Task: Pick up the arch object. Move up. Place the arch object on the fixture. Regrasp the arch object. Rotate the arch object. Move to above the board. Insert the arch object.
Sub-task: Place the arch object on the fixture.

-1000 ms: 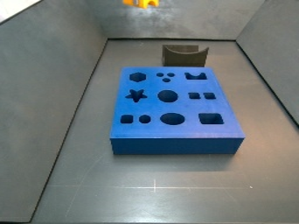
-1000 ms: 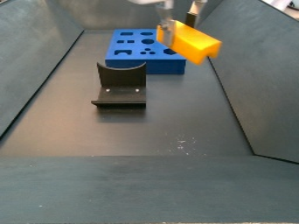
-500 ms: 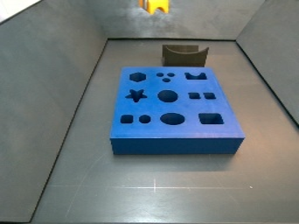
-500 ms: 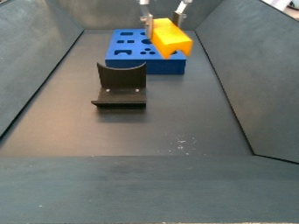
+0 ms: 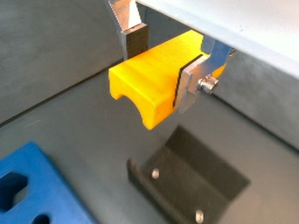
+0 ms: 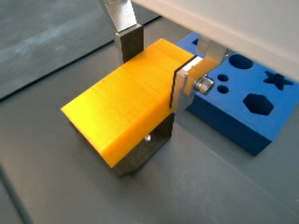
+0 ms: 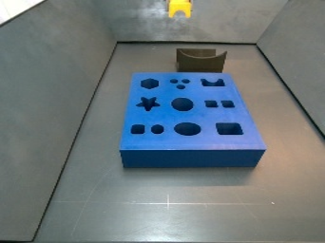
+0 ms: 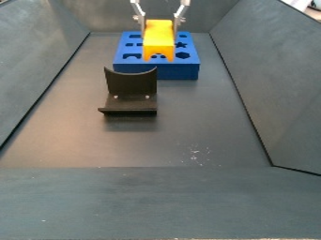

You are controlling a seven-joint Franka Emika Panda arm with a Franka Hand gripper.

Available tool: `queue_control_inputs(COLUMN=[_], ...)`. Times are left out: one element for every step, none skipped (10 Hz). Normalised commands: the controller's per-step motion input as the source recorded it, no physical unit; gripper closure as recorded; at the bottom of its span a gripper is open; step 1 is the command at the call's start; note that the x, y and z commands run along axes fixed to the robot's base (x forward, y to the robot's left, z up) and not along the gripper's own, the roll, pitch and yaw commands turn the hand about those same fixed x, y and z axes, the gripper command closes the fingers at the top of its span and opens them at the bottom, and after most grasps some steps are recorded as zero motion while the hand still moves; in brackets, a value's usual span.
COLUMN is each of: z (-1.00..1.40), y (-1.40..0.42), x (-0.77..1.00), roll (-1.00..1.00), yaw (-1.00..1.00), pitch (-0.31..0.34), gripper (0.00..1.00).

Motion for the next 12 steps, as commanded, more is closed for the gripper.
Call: queue_control_inputs(z=[0.21, 0.11, 0.06, 0.01, 0.01, 0.01, -0.01, -0.02, -0.01, -0.02, -0.02, -0.02], y=[-0.18, -0.08, -0.04, 0.0, 0.02, 0.03, 0.04, 0.04, 0.04, 0.05, 0.05, 0.05], x=[0.98, 0.88, 0.84, 0.79, 0.75, 0.71, 0.68, 0.63, 0.59, 0.56, 0.52, 0.47], roll=[-1.0, -1.0, -1.0, -1.0, -1.0, -1.0, -1.0, -1.0, -1.0, -1.0, -0.89, -0.68], yaw=[-0.02, -0.02, -0.03, -0.03, -0.04, -0.05, -0.06, -0.07, -0.09, -0.1, -0.11, -0.12], pitch=[-0.001, 0.022, 0.029, 0.043, 0.06, 0.071, 0.08, 0.09, 0.099, 0.108, 0.102, 0.083], gripper=[1.0, 1.0, 1.0, 1.0, 1.0, 1.0, 1.0, 1.0, 1.0, 1.0, 1.0, 1.0])
